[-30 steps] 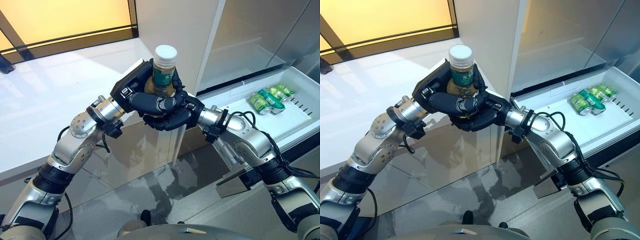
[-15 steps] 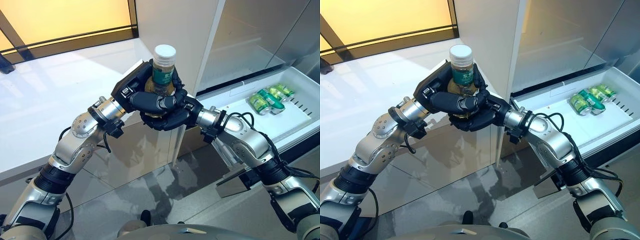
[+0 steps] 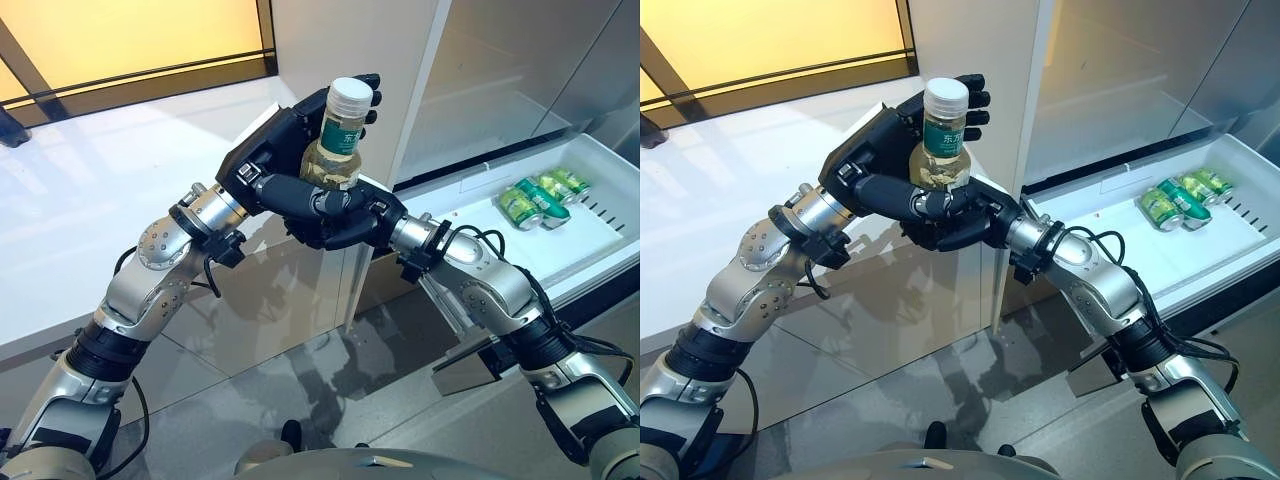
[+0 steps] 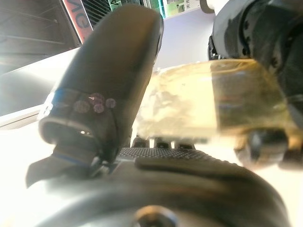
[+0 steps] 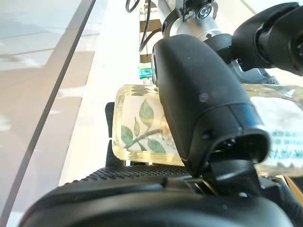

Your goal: Put drinks into fridge and close the fridge

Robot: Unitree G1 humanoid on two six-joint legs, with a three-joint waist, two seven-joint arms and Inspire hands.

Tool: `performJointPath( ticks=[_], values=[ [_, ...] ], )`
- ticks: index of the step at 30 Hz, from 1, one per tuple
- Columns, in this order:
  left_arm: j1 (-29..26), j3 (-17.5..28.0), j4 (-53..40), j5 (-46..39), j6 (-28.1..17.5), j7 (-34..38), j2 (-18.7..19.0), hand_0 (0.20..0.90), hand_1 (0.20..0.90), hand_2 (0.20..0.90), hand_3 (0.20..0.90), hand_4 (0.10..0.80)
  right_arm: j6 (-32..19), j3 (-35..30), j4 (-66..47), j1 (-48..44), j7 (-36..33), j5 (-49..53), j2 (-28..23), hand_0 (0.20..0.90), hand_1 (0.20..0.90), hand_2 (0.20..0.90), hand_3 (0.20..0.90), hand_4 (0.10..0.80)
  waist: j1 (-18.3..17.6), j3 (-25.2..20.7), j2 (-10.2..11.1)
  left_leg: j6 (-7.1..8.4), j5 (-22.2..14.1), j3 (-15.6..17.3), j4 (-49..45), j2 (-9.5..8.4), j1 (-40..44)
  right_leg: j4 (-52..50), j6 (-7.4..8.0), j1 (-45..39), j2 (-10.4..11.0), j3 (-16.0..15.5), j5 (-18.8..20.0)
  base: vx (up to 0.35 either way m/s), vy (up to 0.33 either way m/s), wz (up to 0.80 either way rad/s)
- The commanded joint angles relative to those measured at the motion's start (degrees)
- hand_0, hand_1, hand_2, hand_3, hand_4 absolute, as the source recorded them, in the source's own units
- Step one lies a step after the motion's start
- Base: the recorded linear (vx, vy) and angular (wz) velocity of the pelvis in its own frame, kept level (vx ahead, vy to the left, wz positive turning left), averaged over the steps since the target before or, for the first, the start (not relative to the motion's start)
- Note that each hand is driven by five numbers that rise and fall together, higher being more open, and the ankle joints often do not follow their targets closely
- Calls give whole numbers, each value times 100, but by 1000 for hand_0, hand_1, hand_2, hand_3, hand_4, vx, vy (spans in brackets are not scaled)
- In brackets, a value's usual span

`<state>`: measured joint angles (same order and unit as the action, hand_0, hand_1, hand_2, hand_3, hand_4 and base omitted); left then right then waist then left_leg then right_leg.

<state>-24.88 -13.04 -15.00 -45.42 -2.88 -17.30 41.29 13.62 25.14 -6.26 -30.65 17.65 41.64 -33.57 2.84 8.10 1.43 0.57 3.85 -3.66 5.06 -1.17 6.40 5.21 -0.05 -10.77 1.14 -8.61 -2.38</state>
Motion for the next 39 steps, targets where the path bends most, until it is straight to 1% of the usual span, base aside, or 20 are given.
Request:
performJointPath(
  ticks=[1, 4, 8, 10, 12, 13, 14, 15, 18, 22, 23, 24, 26, 28, 31, 32, 34, 35, 37, 39],
  values=[
    [-410, 538, -72, -33, -803, 98, 107, 900, 900, 900, 900, 800, -1210, -885, -434, -721, -135, 489, 138, 300, 300, 300, 200, 100, 9, -782, -6, -117, -542, -173, -9, -257, 127, -90, 402, 302, 102, 128, 286, 0, 0, 0],
    [-216, 708, -93, 23, -821, 156, 127, 900, 900, 900, 900, 800, -1278, -1035, -519, -650, -199, 396, 60, 300, 300, 300, 200, 100, 11, -774, -4, -123, -545, -174, -9, -257, 125, -92, 397, 306, 97, 133, 284, 0, 0, 0],
    [199, 1116, -96, -100, -875, 252, 131, 900, 900, 900, 900, 800, -1367, -1375, -788, -397, -199, 351, -104, 300, 300, 300, 200, 100, 11, -785, 8, -124, -550, -170, -8, -257, 113, -87, 400, 315, 94, 144, 280, 0, 0, 0],
    [336, 1236, -84, -317, -878, 138, 74, 900, 900, 900, 900, 800, -1380, -1490, -881, -318, -184, 330, -140, 300, 300, 300, 200, 100, 6, -786, 14, -127, -553, -170, -6, -255, 110, -87, 398, 323, 91, 148, 280, 0, 0, 0],
    [528, 1354, -118, -691, -890, -264, -52, 900, 900, 900, 900, 800, -1427, -1626, -980, -205, -121, 289, -151, 300, 300, 300, 200, 100, 2, -781, 24, -128, -557, -171, -6, -252, 107, -90, 396, 332, 86, 159, 282, 0, 0, 0],
    [622, 1376, -171, -1098, -774, -611, -175, 900, 900, 900, 900, 800, -1454, -1702, -1033, -125, -70, 235, -137, 300, 300, 300, 200, 100, -7, -777, 28, -130, -561, -164, -6, -250, 107, -88, 393, 332, 83, 160, 284, 0, 0, 0],
    [792, 1369, -266, -1759, -415, -1033, -422, 900, 900, 900, 900, 800, -1469, -1791, -1133, -11, -36, 176, -135, 300, 300, 300, 200, 100, -33, -767, 33, -124, -565, -158, -6, -242, 112, -95, 389, 340, 81, 176, 288, 0, 0, 0],
    [837, 1363, -279, -1927, -320, -1078, -512, 900, 900, 900, 900, 800, -1460, -1812, -1164, 22, -33, 165, -130, 300, 300, 300, 200, 100, -41, -767, 33, -124, -570, -151, -6, -239, 119, -98, 391, 338, 81, 179, 290, 0, 0, 0],
    [1185, 1199, -287, -3022, 409, -1819, -1271, 900, 900, 900, 900, 800, -1398, -1978, -1383, 241, 99, 201, -139, 300, 300, 300, 200, 100, -133, -771, 55, -134, -608, -106, -6, -236, 158, -105, 387, 341, 76, 228, 295, 0, 0, 0],
    [1510, 990, -178, -3799, 1135, -2802, -1809, 900, 900, 900, 900, 800, -1143, -2120, -1602, 392, 294, 495, -200, 300, 300, 300, 200, 100, -202, -755, 76, -136, -641, -65, -6, -234, 180, -117, 374, 357, 68, 278, 307, 0, 0, 0],
    [1554, 950, -167, -3845, 1189, -2962, -1858, 900, 900, 900, 900, 800, -1109, -2138, -1626, 408, 324, 543, -215, 300, 300, 300, 200, 100, -213, -749, 78, -137, -644, -60, -6, -235, 183, -118, 371, 359, 67, 284, 308, 0, 0, 0],
    [1669, 826, -130, -3905, 1352, -3395, -1932, 900, 900, 900, 900, 800, -1027, -2163, -1695, 440, 387, 670, -272, 300, 300, 300, 200, 100, -237, -737, 85, -134, -655, -46, -6, -237, 187, -120, 368, 363, 66, 304, 313, 0, 0, 0],
    [1788, 660, -90, -3954, 1484, -3901, -1994, 900, 900, 900, 900, 800, -943, -2205, -1782, 499, 396, 783, -348, 300, 300, 300, 200, 100, -259, -734, 90, -135, -668, -28, -6, -234, 183, -120, 363, 373, 63, 323, 318, -9, 19, -6],
    [1914, 456, -67, -4129, 1723, -4271, -2069, 900, 900, 900, 900, 800, -901, -2256, -1869, 625, 440, 849, -401, 300, 300, 300, 200, 100, -297, -715, 102, -139, -686, 0, -6, -233, 181, -128, 364, 394, 60, 359, 327, -16, 19, -5],
    [2099, 330, 49, -4275, 1911, -4319, -2149, 900, 900, 900, 900, 800, -887, -2383, -1914, 820, 522, 957, -447, 300, 300, 300, 200, 100, -337, -686, 108, -138, -691, 19, -6, -232, 178, -136, 363, 417, 54, 395, 345, 0, 0, 0],
    [2232, 313, 193, -4548, 2261, -4187, -2274, 900, 900, 900, 900, 800, -864, -2466, -1935, 934, 583, 1021, -437, 300, 300, 300, 200, 100, -349, -673, 114, -140, -695, 38, -6, -230, 178, -139, 364, 425, 52, 410, 350, -10, 16, -4],
    [2433, 306, 508, -4644, 2615, -4272, -2439, 900, 900, 900, 900, 800, -829, -2592, -1974, 1070, 651, 1078, -415, 300, 300, 300, 200, 100, -363, -660, 126, -142, -704, 75, -6, -224, 172, -144, 367, 438, 55, 419, 352, -10, 18, -8],
    [2615, 284, 717, -4573, 2733, -4397, -2511, 900, 900, 900, 900, 800, -827, -2699, -1993, 1174, 702, 1133, -419, 300, 300, 300, 200, 100, -379, -649, 130, -139, -698, 90, -6, -224, 163, -153, 368, 456, 51, 434, 359, -11, 20, -10],
    [2879, 314, 985, -4436, 2909, -4300, -2611, 900, 900, 900, 900, 800, -758, -2869, -2017, 1354, 794, 1252, -406, 300, 300, 300, 200, 100, -395, -636, 141, -134, -685, 118, -6, -219, 146, -165, 371, 482, 42, 465, 368, -12, 22, -9],
    [3196, 348, 1526, -3995, 3089, -4470, -2806, 900, 900, 900, 900, 800, -729, -3090, -2083, 1600, 908, 1321, -429, 300, 300, 300, 200, 100, -410, -607, 160, -140, -686, 161, -6, -214, 128, -167, 385, 508, 39, 481, 379, -16, 19, -10]
  ],
)
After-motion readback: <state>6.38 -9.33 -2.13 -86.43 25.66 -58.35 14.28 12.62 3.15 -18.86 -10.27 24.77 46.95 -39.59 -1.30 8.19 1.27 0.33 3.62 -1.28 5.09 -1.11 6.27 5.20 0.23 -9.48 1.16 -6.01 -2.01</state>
